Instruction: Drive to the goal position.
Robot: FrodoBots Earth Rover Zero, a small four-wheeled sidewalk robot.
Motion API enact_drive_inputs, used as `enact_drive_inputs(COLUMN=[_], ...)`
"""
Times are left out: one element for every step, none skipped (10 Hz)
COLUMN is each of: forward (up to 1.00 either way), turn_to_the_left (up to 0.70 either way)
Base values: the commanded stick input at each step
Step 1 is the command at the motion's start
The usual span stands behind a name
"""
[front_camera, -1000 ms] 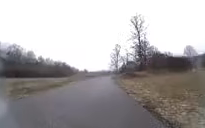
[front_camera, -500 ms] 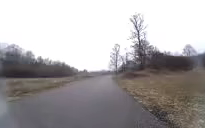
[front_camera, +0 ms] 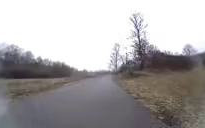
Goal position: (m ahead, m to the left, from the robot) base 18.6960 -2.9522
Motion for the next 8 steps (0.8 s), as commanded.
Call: enact_drive_inputs(forward=[0.70,0.70,0.70,0.70,0.70,0.70,0.70,0.70], turn_to_the_left=[0.33,0.17,0.00,0.00,0.00,0.00,0.00,0.00])
